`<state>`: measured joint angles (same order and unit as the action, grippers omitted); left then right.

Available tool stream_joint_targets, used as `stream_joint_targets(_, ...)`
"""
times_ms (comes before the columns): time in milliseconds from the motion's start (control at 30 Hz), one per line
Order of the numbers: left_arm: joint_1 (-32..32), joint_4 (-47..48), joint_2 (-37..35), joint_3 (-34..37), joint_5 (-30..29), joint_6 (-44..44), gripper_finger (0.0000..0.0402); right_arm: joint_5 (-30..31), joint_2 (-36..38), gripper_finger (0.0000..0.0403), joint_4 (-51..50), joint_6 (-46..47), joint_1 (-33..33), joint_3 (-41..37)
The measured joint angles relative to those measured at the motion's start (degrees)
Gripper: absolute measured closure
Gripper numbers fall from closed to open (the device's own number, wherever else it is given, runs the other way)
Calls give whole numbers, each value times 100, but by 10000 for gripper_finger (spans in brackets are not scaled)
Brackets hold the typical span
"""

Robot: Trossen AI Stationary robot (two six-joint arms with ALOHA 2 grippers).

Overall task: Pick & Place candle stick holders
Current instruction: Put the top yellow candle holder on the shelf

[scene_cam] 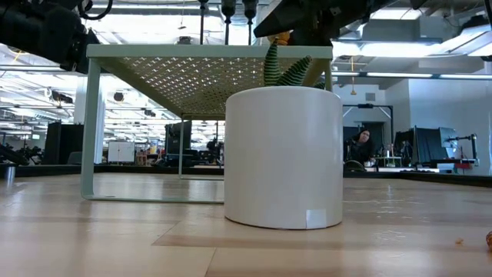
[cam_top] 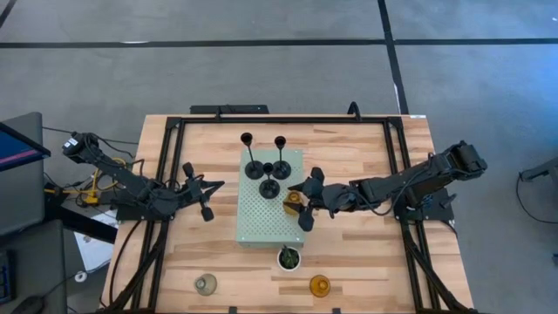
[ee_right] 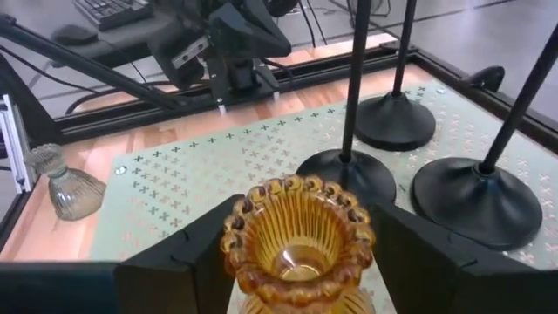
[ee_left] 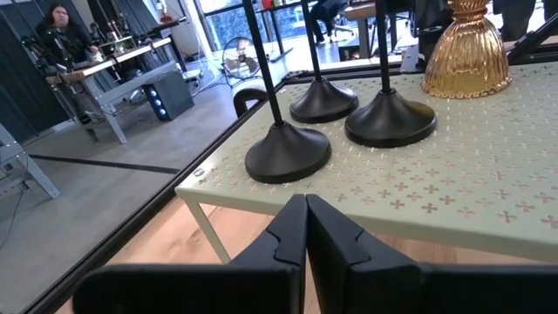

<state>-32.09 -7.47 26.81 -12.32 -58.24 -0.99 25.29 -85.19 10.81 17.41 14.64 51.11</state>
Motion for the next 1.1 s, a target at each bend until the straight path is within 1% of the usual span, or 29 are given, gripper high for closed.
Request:
stream_joint_targets(167, -1, -12, 0, 0, 0, 0, 394, -308, 2, 177, 35, 2, -96, 0)
stream_joint_targets(367, -1, -32, 0, 0, 0, 2, 394, -334, 4, 176, 115, 0, -219, 2)
stream_joint_targets(533, 1, -34, 0, 0, 0, 2, 394, -629, 7, 177, 255, -115, -303, 2)
stream_joint_targets(900, -1, -36, 0, 0, 0, 2, 394, -788, 7, 181, 343, -167, -320, 2)
stream_joint_targets(1100, 0, -36, 0, 0, 0, 2, 394, -788, 7, 192, 601, -460, -320, 4)
